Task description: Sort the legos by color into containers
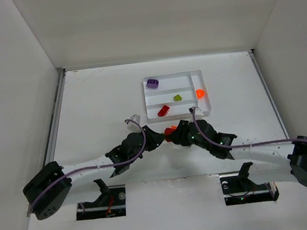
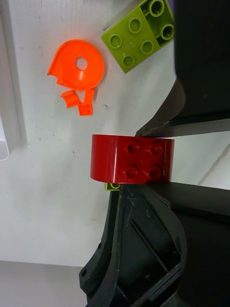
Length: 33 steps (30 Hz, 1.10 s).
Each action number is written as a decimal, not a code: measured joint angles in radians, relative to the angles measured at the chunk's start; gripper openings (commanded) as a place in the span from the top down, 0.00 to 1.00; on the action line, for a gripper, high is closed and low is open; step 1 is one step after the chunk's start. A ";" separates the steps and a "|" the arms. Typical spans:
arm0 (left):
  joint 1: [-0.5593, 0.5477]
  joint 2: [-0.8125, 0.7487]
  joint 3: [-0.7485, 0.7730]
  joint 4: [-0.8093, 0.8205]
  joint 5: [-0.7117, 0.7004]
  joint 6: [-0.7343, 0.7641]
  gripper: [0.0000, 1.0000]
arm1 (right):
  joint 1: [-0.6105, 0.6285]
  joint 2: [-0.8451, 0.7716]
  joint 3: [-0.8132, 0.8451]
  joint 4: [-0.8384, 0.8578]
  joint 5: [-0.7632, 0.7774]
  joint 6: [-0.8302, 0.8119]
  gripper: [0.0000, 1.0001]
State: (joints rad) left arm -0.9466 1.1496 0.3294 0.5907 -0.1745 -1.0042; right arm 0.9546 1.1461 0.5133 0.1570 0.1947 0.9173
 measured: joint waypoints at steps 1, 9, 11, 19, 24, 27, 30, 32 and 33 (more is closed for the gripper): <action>0.001 0.000 0.000 0.001 -0.003 0.000 0.86 | -0.001 0.003 0.000 0.005 0.000 0.001 0.73; 0.010 -0.043 -0.014 0.012 -0.029 0.001 0.92 | -0.047 0.005 0.000 0.051 -0.059 0.019 0.73; 0.013 -0.066 -0.024 0.015 -0.034 0.000 0.92 | -0.064 -0.004 -0.003 0.063 -0.087 0.024 0.73; 0.063 -0.117 -0.072 0.002 -0.040 0.013 0.92 | -0.176 -0.093 -0.006 0.098 -0.156 0.036 0.73; 0.092 -0.159 -0.076 -0.028 -0.040 0.028 0.91 | -0.264 -0.071 0.020 0.080 -0.178 0.012 0.74; 0.098 -0.198 -0.076 -0.043 -0.040 0.042 0.91 | -0.330 0.019 0.093 0.043 -0.163 -0.021 0.74; 0.104 -0.235 -0.076 -0.066 -0.041 0.061 0.90 | -0.371 0.121 0.182 0.000 -0.118 -0.058 0.73; 0.109 -0.250 -0.076 -0.077 -0.040 0.068 0.90 | -0.386 0.188 0.233 -0.023 -0.089 -0.082 0.73; 0.113 -0.255 -0.076 -0.082 -0.040 0.071 0.90 | -0.389 0.220 0.256 -0.032 -0.077 -0.092 0.73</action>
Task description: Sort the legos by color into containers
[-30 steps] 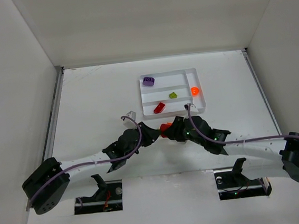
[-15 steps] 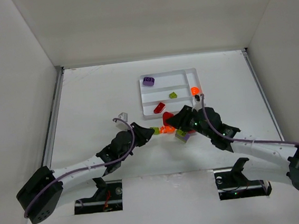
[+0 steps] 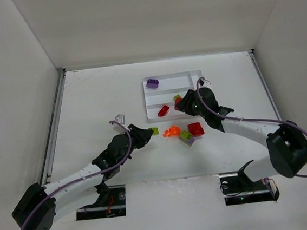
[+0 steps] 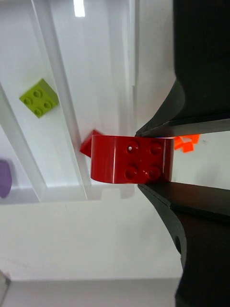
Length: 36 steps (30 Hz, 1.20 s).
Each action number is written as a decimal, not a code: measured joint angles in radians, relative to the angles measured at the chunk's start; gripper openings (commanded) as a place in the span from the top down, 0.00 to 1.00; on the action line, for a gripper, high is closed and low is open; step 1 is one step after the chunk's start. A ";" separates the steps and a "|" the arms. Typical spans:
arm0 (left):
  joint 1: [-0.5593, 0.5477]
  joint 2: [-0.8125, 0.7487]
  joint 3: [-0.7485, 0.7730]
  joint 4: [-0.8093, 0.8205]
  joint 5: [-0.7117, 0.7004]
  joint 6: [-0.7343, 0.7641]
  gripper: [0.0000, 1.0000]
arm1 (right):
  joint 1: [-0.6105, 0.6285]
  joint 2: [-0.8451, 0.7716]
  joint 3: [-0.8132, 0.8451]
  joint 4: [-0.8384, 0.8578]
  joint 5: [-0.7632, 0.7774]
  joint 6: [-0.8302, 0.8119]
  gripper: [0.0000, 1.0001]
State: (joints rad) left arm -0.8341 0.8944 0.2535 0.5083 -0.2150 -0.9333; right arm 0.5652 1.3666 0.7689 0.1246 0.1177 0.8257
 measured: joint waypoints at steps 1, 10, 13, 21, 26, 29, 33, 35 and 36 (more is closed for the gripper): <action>0.005 -0.003 0.000 -0.004 0.000 0.002 0.90 | -0.002 0.031 0.019 -0.011 0.010 -0.009 0.73; 0.022 -0.001 0.000 -0.016 0.000 0.013 0.89 | -0.003 0.230 0.122 -0.074 0.053 -0.044 0.70; 0.025 0.002 0.000 -0.019 0.000 0.017 0.89 | -0.003 0.262 0.145 -0.075 0.060 -0.044 0.68; 0.036 0.023 0.001 -0.020 0.001 0.034 0.89 | -0.003 0.310 0.186 -0.073 0.072 -0.039 0.45; 0.045 0.054 0.029 -0.032 0.001 0.048 0.89 | -0.003 0.297 0.185 -0.077 0.078 -0.041 0.40; 0.054 0.084 0.072 -0.037 0.001 0.060 0.89 | -0.003 0.248 0.176 -0.081 0.086 -0.049 0.41; 0.083 0.163 0.179 -0.060 0.001 0.078 0.89 | -0.003 0.099 0.107 -0.058 0.115 -0.087 0.63; 0.102 0.232 0.260 -0.067 0.001 0.095 0.89 | -0.003 0.003 0.043 -0.019 0.139 -0.111 0.76; 0.111 0.267 0.300 -0.071 0.000 0.103 0.89 | -0.003 -0.036 0.012 0.004 0.149 -0.121 0.78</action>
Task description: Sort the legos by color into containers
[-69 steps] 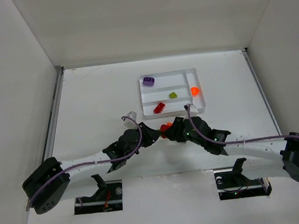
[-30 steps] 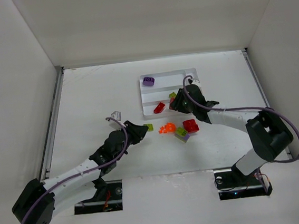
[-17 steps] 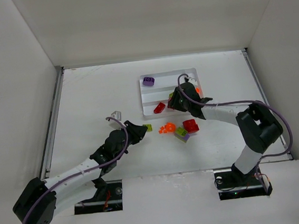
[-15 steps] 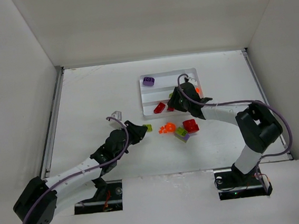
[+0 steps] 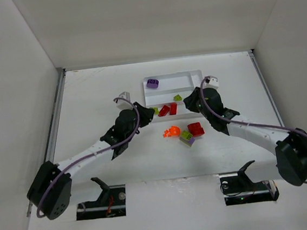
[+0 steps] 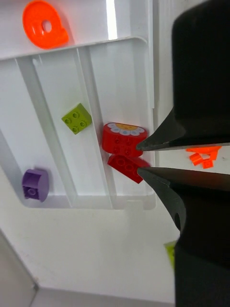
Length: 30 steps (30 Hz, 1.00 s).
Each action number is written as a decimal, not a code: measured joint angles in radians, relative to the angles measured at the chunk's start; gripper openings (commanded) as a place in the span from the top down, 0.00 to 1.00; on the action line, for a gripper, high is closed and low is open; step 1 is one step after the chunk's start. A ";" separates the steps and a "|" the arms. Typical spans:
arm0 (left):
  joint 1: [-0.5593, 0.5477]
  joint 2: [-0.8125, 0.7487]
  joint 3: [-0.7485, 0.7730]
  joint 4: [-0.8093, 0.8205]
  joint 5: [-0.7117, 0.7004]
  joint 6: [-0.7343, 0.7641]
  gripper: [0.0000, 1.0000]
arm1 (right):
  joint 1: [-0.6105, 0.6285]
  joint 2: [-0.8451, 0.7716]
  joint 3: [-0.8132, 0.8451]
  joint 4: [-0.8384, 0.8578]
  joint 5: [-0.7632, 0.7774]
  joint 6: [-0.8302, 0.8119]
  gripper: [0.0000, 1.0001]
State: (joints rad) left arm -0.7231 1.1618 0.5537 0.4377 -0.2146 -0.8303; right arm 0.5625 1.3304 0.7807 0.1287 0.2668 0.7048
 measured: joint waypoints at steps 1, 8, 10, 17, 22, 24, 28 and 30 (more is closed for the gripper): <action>0.010 0.043 0.047 -0.004 0.000 0.010 0.89 | -0.001 -0.031 -0.031 0.027 0.010 -0.007 0.80; 0.086 0.364 0.362 -0.054 -0.004 0.090 0.89 | -0.018 -0.043 -0.183 0.137 0.035 -0.016 0.77; 0.103 0.444 0.431 -0.080 -0.004 0.108 0.89 | -0.018 -0.034 -0.191 0.145 0.038 -0.016 0.75; 0.138 0.641 0.564 -0.136 -0.003 0.138 0.88 | -0.018 -0.076 -0.201 0.201 0.041 -0.020 0.68; 0.138 0.703 0.622 -0.159 -0.002 0.142 0.87 | -0.018 -0.092 -0.207 0.218 0.041 -0.021 0.64; 0.137 0.720 0.648 -0.165 0.000 0.143 0.82 | -0.018 -0.089 -0.207 0.223 0.041 -0.021 0.61; 0.138 0.730 0.674 -0.173 -0.004 0.150 0.67 | -0.018 -0.067 -0.207 0.223 0.041 -0.029 0.54; 0.138 0.730 0.674 -0.175 -0.005 0.154 0.59 | -0.018 -0.063 -0.207 0.222 0.041 -0.034 0.53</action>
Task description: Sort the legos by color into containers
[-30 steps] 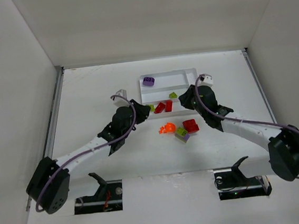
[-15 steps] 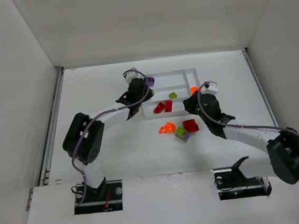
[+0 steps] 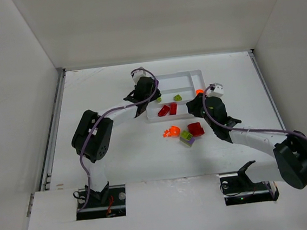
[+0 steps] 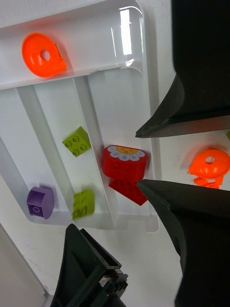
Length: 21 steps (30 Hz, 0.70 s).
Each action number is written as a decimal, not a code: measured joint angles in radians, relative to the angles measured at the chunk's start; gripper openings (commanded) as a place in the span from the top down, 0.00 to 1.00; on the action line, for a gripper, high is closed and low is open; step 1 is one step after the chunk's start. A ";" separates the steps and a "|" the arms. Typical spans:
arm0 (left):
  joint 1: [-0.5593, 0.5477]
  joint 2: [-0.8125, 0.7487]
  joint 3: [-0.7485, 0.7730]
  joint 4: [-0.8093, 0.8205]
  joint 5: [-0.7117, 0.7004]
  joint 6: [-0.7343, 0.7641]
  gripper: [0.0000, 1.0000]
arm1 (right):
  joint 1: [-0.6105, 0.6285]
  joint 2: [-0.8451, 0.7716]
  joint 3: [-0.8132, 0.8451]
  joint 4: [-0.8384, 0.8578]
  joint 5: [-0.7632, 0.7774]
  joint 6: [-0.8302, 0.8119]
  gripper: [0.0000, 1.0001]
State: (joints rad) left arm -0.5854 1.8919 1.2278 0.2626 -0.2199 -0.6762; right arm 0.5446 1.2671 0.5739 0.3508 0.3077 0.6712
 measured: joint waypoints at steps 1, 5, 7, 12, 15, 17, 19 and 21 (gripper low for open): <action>0.000 0.000 0.000 -0.005 0.000 0.003 0.56 | 0.000 0.000 0.000 0.000 0.000 -0.003 0.53; 0.003 -0.003 -0.016 -0.007 -0.002 0.011 0.52 | 0.006 0.002 0.000 0.001 0.006 -0.013 0.53; 0.005 -0.018 -0.046 -0.006 -0.003 0.015 0.55 | 0.021 0.003 0.002 -0.003 0.009 -0.022 0.60; -0.011 -0.170 -0.204 -0.012 -0.024 0.034 0.66 | 0.104 -0.012 0.018 -0.054 0.020 -0.061 0.78; -0.059 -0.323 -0.309 0.011 -0.029 0.060 0.68 | 0.184 -0.072 0.029 -0.144 0.026 -0.074 0.72; -0.097 -0.410 -0.365 0.040 -0.027 0.076 0.68 | 0.238 -0.120 0.046 -0.225 0.035 -0.081 0.56; -0.128 -0.477 -0.412 0.072 -0.019 0.089 0.68 | 0.282 -0.154 0.066 -0.304 0.046 -0.089 0.39; -0.133 -0.524 -0.462 0.107 -0.010 0.095 0.68 | 0.310 -0.172 0.088 -0.391 0.064 -0.095 0.33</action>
State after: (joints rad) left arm -0.7181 1.3678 0.7658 0.3698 -0.2295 -0.5812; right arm 0.8543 1.0946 0.6621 -0.0406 0.3717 0.5766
